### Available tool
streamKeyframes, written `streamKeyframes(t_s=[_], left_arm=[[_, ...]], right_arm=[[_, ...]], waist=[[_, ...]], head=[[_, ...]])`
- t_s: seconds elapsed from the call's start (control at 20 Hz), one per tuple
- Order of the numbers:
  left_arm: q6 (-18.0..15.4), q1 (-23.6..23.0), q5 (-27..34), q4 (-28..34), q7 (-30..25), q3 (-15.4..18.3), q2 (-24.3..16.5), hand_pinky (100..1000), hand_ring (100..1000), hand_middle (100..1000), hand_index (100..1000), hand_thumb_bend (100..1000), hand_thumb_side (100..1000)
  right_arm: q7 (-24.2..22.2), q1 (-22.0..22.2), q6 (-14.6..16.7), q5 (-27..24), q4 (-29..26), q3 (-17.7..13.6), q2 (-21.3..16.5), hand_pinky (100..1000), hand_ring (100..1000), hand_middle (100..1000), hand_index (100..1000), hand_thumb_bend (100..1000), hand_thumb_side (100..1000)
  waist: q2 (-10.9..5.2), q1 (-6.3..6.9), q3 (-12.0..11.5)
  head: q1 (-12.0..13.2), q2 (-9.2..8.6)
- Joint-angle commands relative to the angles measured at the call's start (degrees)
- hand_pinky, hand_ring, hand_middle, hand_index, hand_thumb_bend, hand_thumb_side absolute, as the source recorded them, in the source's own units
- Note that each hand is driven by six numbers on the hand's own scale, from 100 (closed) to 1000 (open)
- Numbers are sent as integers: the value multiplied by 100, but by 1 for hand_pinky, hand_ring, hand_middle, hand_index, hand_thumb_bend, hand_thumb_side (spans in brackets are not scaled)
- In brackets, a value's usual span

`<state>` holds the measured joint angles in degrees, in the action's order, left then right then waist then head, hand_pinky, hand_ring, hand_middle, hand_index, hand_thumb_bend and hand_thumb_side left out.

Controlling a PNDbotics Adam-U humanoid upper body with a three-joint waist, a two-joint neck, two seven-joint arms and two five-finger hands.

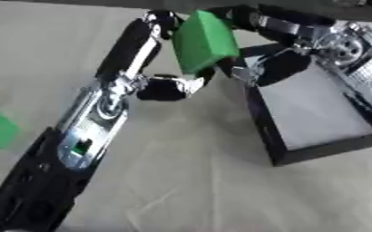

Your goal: Pick up the objects with one hand, pass them to the other hand, and then place them into the box on the other side of the table.

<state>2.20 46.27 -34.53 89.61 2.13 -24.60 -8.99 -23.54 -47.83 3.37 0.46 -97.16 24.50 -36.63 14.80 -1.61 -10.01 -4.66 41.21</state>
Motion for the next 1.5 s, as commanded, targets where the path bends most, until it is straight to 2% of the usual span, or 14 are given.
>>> streamKeyframes(t_s=[0.05,0.35,0.6,0.75,1.0,1.5], left_arm=[[21,159,-68,145,-29,-77,118,696,705,579,545,320,235],[182,133,-252,99,0,-62,92,726,764,650,722,511,275],[468,81,-332,44,133,-9,67,734,787,680,809,633,359],[735,42,-310,-24,224,32,56,733,792,687,819,703,402],[1043,-12,-273,-84,281,67,34,733,796,693,821,771,444],[1222,-203,-241,-93,351,129,-126,732,795,693,821,794,447]], right_arm=[[136,-77,-111,-331,-183,31,-37,910,798,760,690,100,360],[215,-57,-253,-537,-239,22,-97,897,787,756,686,100,313],[247,-25,-277,-556,-252,-9,-152,896,787,750,680,100,301],[289,3,-276,-550,-259,-35,-191,895,787,749,679,100,299],[367,43,-280,-543,-253,-64,-250,895,787,747,676,100,295],[561,251,-269,-493,-221,-189,-426,892,785,745,673,100,287]], waist=[[-46,-56,1],[-57,-49,8],[-83,-38,25],[-97,-33,45],[-115,-18,85],[-208,16,236]], head=[[7,-47],[16,-44],[6,-34],[11,-18],[-10,23],[-107,88]])
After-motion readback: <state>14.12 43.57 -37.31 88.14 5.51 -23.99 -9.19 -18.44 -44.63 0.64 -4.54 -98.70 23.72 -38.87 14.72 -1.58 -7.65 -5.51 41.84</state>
